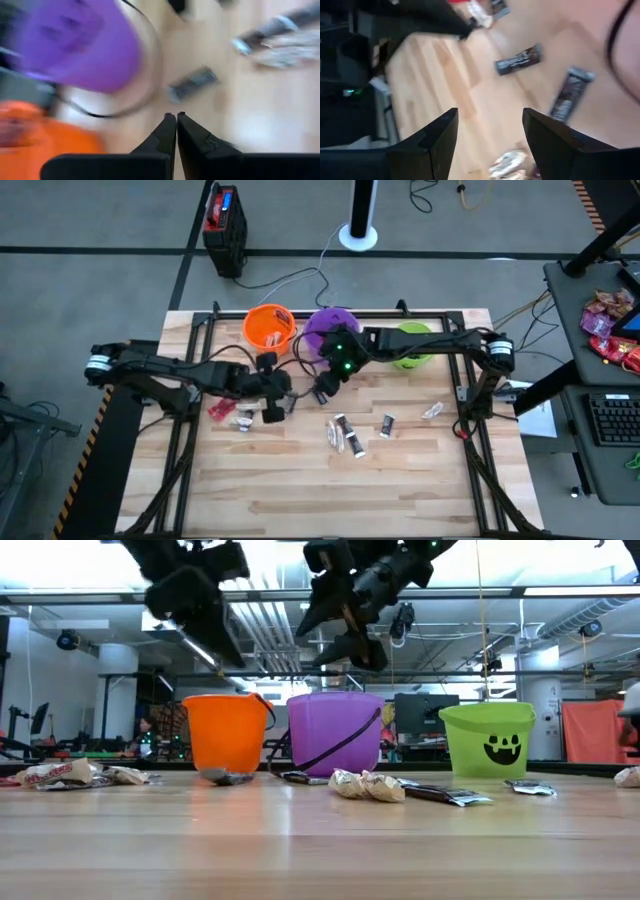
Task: Sort candy by brand, put in halloween buckets
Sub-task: Put the brown chocolate bar into the green bucket
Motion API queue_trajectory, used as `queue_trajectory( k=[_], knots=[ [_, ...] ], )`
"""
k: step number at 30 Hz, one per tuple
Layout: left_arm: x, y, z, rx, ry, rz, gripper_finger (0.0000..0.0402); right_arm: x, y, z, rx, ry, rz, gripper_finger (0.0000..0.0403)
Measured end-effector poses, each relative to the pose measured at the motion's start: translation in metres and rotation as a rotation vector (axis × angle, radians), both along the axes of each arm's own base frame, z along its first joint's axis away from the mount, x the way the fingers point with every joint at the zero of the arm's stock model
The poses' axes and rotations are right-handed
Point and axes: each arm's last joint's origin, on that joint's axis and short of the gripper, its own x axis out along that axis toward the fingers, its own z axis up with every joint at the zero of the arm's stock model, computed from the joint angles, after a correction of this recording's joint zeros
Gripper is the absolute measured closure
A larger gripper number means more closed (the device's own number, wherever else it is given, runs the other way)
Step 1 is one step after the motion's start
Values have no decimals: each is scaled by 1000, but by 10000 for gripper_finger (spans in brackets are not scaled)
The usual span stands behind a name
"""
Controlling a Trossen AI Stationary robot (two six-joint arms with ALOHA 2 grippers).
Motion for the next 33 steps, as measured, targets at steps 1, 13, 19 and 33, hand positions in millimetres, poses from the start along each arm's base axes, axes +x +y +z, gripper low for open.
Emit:
queue_trajectory(
  k=[1,13,19,33],
  knots=[
    [-3,2,-7,-67,-29,-19,401,-1,0,0,-23,5,-1,189],
    [-28,7,-93,-431,-162,286,378,-5,-1,0,-63,26,18,189],
    [-14,8,-114,-409,-172,322,295,-5,-1,0,-78,28,36,189],
    [-7,8,-150,-380,-56,390,275,-9,0,-3,-95,70,68,189]
  ],
)
